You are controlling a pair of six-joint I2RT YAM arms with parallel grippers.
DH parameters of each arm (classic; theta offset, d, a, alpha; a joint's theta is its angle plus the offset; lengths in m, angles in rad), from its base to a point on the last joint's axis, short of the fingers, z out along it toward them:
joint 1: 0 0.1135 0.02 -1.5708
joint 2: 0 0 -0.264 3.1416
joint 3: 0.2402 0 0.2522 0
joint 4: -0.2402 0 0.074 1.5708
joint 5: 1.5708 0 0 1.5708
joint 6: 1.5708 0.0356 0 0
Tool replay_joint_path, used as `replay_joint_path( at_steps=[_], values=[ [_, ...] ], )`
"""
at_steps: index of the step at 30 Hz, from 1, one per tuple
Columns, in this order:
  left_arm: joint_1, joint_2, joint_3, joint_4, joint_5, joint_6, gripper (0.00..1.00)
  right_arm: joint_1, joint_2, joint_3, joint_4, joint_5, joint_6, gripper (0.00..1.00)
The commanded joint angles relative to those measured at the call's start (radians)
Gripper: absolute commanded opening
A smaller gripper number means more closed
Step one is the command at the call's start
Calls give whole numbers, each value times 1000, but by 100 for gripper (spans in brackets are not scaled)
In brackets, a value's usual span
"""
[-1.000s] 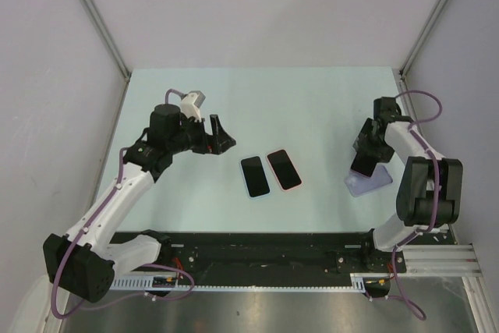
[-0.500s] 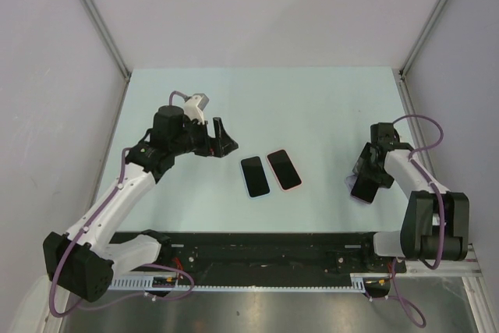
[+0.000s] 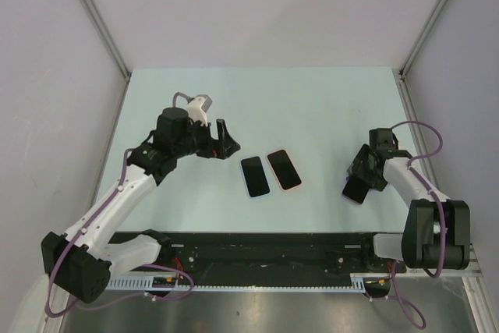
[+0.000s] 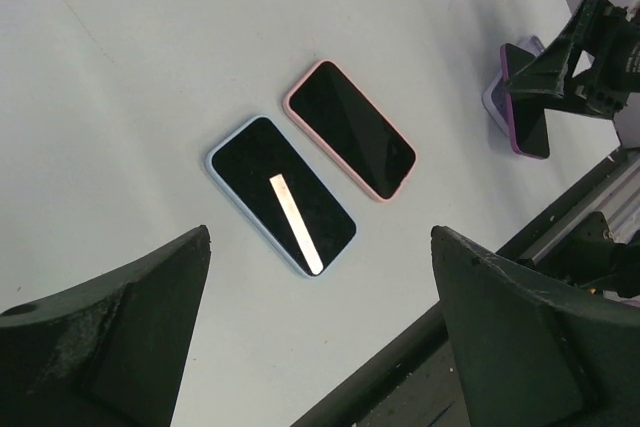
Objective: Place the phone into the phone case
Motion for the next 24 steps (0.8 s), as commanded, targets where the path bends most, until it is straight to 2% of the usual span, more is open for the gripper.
replay_joint_path(
  at_steps=[1, 4, 15, 22, 24],
  values=[
    [-55, -6, 7, 3, -30, -30, 95, -21, -55, -26, 38, -114, 46, 47],
    [-68, 5, -4, 16, -7, -57, 95, -23, -75, -72, 87, -227, 79, 47],
    [-78, 6, -55, 42, -6, -88, 94, 15, -2, -127, 371, -357, 149, 46],
    [-81, 25, -61, 67, 2, -105, 94, 94, 112, -127, 564, -424, 283, 46],
    [-81, 34, -64, 69, 2, -103, 94, 115, 138, -126, 684, -441, 353, 46]
  ],
)
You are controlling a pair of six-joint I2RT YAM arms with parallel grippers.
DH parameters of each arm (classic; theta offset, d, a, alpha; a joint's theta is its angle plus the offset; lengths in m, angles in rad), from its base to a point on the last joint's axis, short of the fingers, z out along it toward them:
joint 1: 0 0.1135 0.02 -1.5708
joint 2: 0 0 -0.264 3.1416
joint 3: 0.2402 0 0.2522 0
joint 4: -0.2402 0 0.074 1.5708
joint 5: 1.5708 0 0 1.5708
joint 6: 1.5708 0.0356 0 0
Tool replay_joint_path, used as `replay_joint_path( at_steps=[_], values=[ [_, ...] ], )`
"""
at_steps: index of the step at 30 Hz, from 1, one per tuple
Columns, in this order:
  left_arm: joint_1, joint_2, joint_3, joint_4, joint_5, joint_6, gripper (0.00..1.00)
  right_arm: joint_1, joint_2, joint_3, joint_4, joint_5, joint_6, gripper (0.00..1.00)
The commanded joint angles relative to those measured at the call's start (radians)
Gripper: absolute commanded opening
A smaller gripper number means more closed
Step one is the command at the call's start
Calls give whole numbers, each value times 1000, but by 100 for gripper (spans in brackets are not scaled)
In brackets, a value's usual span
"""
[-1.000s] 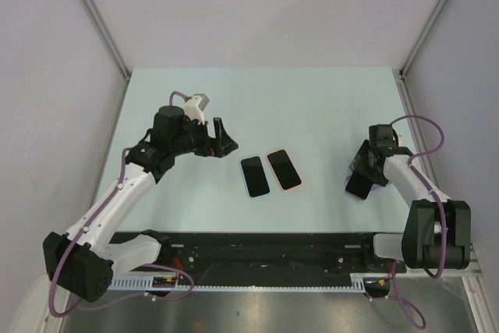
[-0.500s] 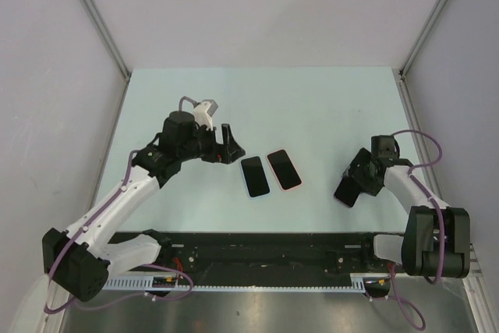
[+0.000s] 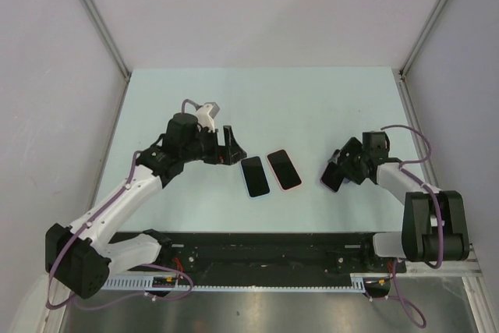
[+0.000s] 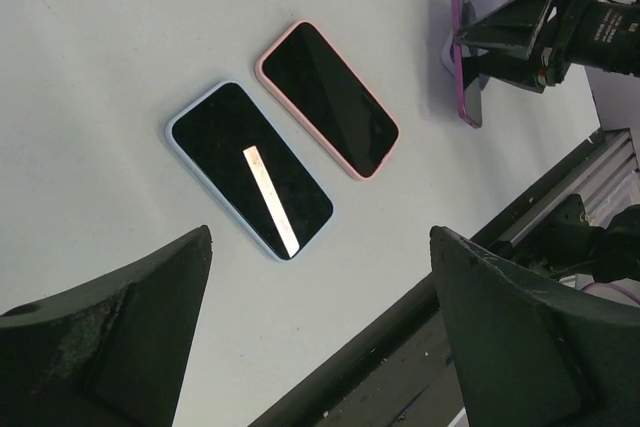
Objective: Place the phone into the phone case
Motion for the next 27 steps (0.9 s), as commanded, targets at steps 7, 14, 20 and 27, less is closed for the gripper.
replay_joint_path(
  at_steps=[7, 14, 20, 27],
  values=[
    [-9, 29, -13, 38, 2, -22, 93, 112, 194, -9, 665, -65, 376, 45],
    [-14, 50, 3, 38, -18, -32, 92, 110, 300, 74, 810, -94, 433, 45],
    [-52, 165, 89, 62, -38, -61, 85, 38, 157, 149, 503, -56, 231, 45],
    [-141, 385, 239, 160, -119, -84, 77, -108, -106, 164, 134, 64, 16, 45]
  ],
)
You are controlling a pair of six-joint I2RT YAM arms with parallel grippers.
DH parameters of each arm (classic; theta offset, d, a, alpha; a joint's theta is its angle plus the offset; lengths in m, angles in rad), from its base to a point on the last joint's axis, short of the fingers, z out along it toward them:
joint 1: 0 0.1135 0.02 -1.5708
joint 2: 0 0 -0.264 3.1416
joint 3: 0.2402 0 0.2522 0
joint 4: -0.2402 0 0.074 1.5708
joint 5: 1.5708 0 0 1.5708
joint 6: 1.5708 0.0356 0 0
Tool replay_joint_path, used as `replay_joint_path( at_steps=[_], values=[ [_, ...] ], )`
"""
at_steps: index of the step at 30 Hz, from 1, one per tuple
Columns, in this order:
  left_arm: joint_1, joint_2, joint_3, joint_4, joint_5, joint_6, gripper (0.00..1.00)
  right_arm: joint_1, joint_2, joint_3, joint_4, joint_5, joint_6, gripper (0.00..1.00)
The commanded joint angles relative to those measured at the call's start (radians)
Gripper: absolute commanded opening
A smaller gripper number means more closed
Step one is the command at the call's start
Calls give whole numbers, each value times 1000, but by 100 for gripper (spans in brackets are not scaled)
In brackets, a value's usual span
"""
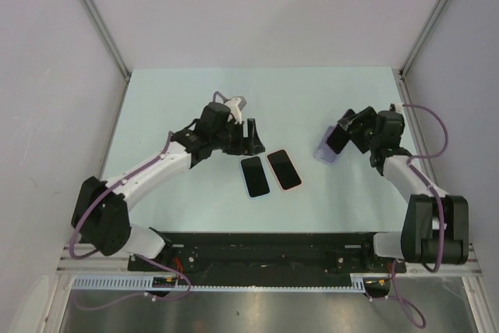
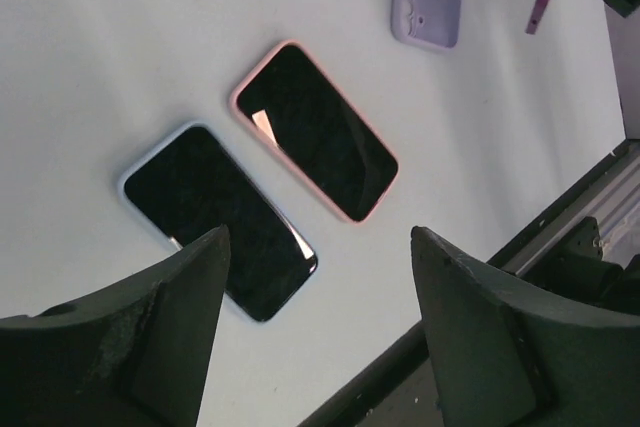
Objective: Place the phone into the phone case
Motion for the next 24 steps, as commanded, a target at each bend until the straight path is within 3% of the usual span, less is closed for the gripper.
replay_joint_path(
  at_steps=[1, 8, 16, 24],
  values=[
    [-56, 133, 128, 115, -65, -30, 75, -88, -160, 56, -248, 99, -170, 45],
    [-177, 417, 410, 164, -163, 50, 67, -216, -324, 59, -391, 126, -299, 44],
    [-232, 717, 689, 133, -105, 125, 59, -343, -362, 59, -431, 7, -376, 44],
    [-271, 902, 860, 52, -146, 141, 52, -351, -352, 57, -418, -45, -368, 43]
  ],
)
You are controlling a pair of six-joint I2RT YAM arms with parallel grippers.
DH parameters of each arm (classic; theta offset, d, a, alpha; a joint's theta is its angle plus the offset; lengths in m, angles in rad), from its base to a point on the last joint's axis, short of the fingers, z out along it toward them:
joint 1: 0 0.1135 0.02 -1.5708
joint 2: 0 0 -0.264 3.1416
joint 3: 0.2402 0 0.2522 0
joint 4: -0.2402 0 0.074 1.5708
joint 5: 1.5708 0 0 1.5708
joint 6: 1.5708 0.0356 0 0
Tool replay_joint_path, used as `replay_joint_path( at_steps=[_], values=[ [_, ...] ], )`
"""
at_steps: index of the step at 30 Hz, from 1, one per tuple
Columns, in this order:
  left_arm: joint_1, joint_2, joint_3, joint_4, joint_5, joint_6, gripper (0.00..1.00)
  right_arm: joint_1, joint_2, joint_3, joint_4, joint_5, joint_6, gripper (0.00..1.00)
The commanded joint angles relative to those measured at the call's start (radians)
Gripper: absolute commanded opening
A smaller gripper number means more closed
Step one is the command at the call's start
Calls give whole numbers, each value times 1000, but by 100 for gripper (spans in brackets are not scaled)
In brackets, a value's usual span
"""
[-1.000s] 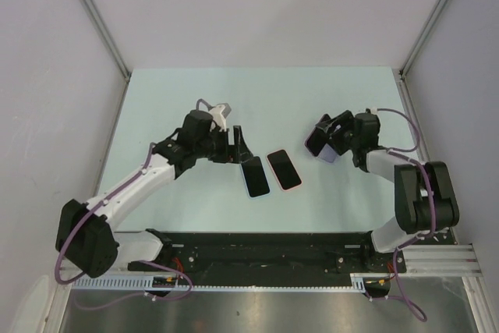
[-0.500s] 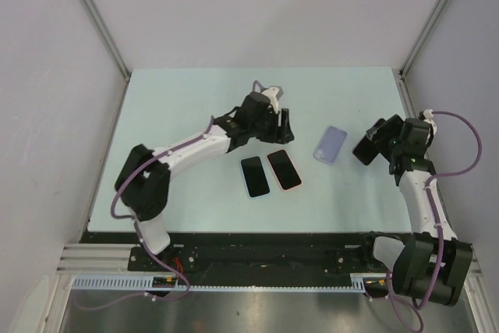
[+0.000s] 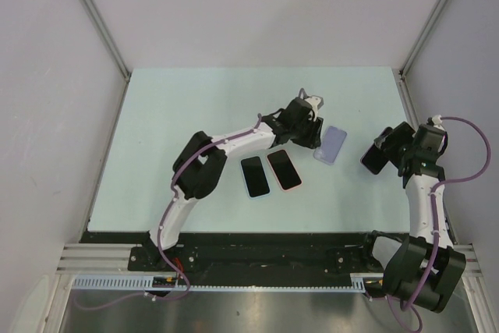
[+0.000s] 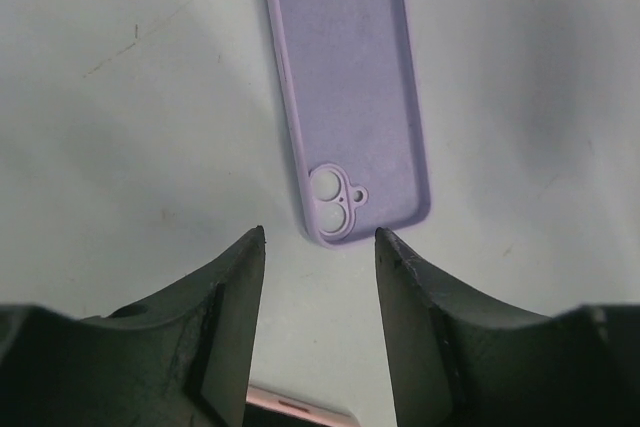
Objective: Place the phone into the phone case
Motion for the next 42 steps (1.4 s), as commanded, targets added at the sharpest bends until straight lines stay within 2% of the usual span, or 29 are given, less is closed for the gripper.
replay_joint_path(
  at_steps=[1, 10, 21, 24, 25, 27, 28, 29, 35, 42],
  values=[
    [-24, 63, 102, -40, -36, 34, 52, -2, -19, 46, 44, -54, -16, 43],
    [-46, 158, 197, -96, -75, 86, 44, -2, -17, 46, 50, -66, -19, 43],
    [-53, 219, 242, -152, -48, 144, 42, -4, -34, 46, 53, -61, -19, 43],
    [-55, 211, 242, -158, -23, 166, 33, -4, -33, 46, 56, -63, -21, 43],
    [-55, 199, 240, -158, -20, 178, 21, -2, -34, 47, 56, -64, -29, 43],
    [-52, 179, 239, -172, -23, 233, 11, -1, -33, 46, 65, -66, -35, 43],
    [-52, 164, 237, -179, -29, 259, 3, 13, -33, 47, 73, -64, -42, 43],
    [-53, 135, 234, -196, -37, 322, 0, 21, -33, 46, 78, -55, -44, 43],
    [-8, 12, 151, -254, -36, 665, 0, 124, -48, 46, 102, 28, -39, 43],
    [28, -158, -36, -259, 222, 1090, 0, 164, -57, 47, 112, 74, -48, 43]
  ],
)
